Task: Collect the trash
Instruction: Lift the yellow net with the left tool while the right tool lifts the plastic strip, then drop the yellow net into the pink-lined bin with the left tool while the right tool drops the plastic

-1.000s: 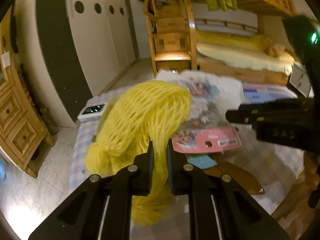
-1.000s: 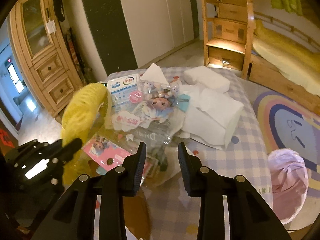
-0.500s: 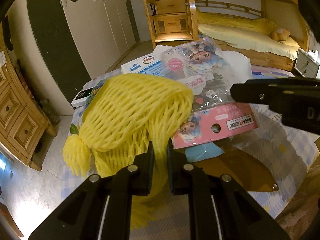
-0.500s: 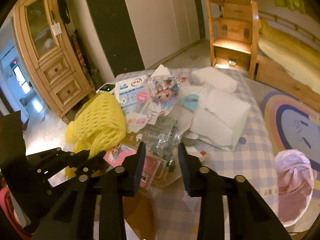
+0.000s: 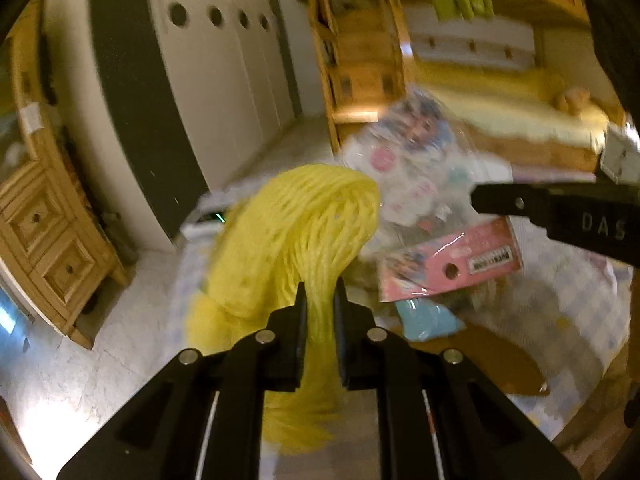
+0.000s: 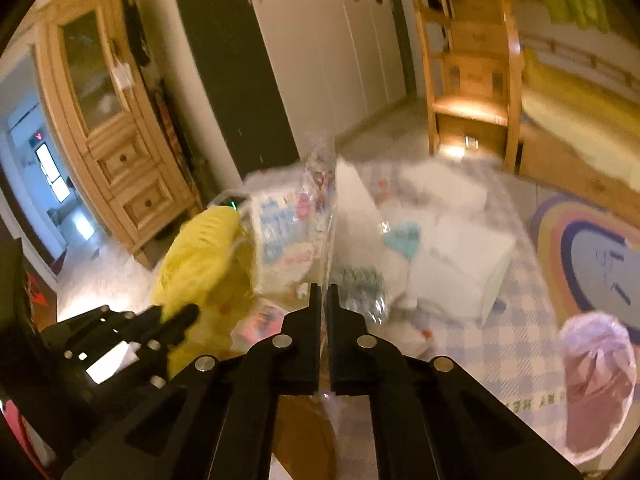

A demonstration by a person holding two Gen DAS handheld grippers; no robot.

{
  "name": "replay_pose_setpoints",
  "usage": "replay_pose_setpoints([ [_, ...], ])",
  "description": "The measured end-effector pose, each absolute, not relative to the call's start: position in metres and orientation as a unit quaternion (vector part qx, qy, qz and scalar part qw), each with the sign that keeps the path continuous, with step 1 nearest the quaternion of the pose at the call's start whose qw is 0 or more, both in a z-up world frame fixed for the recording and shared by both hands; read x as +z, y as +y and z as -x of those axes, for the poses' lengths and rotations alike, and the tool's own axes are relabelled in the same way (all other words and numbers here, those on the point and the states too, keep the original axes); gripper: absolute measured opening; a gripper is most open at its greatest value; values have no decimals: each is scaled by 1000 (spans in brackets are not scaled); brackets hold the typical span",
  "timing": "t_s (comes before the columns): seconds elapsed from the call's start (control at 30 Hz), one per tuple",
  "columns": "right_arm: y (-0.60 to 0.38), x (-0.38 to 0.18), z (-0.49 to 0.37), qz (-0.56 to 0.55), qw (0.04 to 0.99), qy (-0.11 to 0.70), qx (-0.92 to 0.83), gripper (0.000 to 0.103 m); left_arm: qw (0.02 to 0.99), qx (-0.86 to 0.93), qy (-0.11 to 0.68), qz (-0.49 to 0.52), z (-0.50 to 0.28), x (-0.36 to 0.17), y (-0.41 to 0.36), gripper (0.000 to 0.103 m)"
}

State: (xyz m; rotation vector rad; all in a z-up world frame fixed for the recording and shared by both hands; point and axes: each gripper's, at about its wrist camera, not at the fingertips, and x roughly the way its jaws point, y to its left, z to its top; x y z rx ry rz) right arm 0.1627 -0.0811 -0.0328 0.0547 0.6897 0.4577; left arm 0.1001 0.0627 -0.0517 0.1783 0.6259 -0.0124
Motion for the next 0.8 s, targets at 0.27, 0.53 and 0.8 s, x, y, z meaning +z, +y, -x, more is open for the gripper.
replay_pose_setpoints([
  [0.27,-114,5,-140,-34,954,237,181,1,976,-115,182,5,-72,-4,71,10],
  [0.53,-186,17,-121,-44,967,237,78,1,955,-234,180,-18,-93,-3,-34,10],
  [0.8,-292,-4,-92,-77,960,265,-39,1,906,-351,238,-1,-129,-32,-146,10],
])
